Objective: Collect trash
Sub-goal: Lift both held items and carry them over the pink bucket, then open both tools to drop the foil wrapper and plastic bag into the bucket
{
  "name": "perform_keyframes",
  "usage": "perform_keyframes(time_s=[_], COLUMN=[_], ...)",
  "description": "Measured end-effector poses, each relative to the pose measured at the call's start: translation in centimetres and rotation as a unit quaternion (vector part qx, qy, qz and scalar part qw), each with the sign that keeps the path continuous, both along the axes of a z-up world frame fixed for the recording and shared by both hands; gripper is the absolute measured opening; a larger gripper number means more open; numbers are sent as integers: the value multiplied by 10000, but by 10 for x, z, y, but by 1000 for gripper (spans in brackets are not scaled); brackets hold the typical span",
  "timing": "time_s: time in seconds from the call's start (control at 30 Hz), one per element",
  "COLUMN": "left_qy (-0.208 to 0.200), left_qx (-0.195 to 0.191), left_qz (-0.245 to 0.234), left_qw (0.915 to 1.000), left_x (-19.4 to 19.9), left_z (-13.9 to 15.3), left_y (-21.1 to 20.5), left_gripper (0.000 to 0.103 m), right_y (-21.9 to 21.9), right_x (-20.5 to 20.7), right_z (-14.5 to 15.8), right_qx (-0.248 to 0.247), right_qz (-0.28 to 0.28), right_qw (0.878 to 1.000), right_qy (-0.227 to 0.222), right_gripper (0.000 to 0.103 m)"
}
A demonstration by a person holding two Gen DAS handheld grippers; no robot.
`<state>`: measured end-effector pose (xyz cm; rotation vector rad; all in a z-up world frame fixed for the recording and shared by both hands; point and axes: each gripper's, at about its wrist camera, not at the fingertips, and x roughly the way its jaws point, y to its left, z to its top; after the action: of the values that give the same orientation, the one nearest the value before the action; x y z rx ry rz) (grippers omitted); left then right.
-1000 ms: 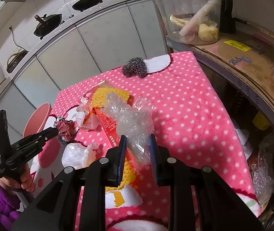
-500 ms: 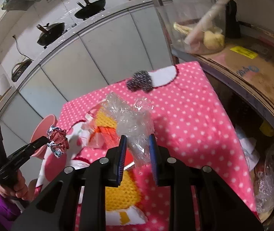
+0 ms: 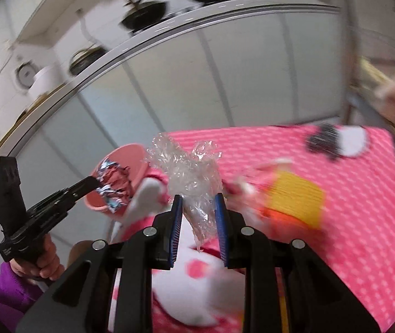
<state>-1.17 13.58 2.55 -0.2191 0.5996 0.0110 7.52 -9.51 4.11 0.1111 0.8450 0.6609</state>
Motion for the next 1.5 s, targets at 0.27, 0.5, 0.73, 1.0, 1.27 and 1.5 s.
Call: perform_keyframes(time_s=[0.27,0.5,0.73,1.0,1.27,1.5], left_qy=[-86,234,548,801,702,491], left_qx=[2,-161,-215,-325,-377,-375], left_qz=[729,1122,1270,1372,1572,1601], left_qw=[9973,9933,9902,9868,9843,9852], left_x=[-21,-18,-3,2,-2,-11], left_z=[1,-27,-54,-75,-75,-59], left_y=[69,113,129,138,140,135], left_gripper=[5,5,5,6,10,43], right_y=[120,203,234,250,254,248], right_x=[11,30,50,60,57,49], right_z=[5,-21,-55,-72,-70,-56], right_qx=[-3,-129,-187,-340,-322,-301], right_qz=[1046,1323,1035,941,1029,1092], right_qw=[9945,9902,9907,9893,9901,9917], right_qy=[20,426,863,1062,896,614], right_gripper=[24,24,24,26,38,38])
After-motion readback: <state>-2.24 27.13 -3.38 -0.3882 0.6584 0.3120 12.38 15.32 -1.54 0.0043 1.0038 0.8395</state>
